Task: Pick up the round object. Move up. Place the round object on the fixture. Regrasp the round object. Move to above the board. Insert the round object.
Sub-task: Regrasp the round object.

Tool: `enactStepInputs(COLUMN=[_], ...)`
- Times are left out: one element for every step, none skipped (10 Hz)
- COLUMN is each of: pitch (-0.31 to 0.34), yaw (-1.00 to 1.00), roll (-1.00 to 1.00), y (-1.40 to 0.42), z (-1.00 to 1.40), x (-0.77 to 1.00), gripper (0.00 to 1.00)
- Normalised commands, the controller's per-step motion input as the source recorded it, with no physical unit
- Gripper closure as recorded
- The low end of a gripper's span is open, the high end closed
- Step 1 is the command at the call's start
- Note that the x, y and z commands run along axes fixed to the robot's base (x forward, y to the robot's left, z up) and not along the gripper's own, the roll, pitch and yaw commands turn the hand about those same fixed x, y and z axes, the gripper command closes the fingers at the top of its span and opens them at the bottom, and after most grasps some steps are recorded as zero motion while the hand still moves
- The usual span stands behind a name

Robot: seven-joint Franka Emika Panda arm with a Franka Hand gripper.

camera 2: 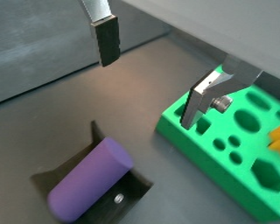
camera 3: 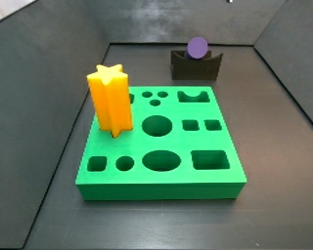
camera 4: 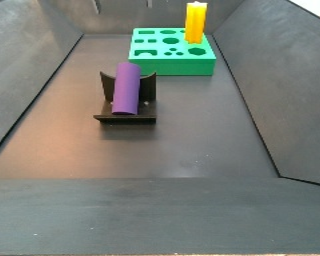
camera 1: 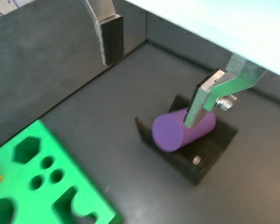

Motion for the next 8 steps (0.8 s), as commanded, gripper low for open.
enactStepInputs(pitch=[-0.003, -0.008, -0.009, -0.008, -0.004, 0.0, 0.003, 0.016], yaw=[0.02, 0.02, 0.02, 0.03, 0.03, 0.03, 0.03, 0.03], roll=[1.0, 1.0, 1.0, 1.0, 1.0, 1.0, 1.0, 1.0], y=[-0.02, -0.02, -0.02, -0.02, -0.02, -0.02, -0.02, -0.02], z=[0.0, 0.0, 0.0, 0.0, 0.01, 0.0, 0.0, -0.01], x=[-0.02, -0.02, -0.02, -0.02, -0.01, 0.0, 0.01, 0.03], gripper=[0.0, 0.0, 0.0, 0.0, 0.0, 0.0, 0.0, 0.0])
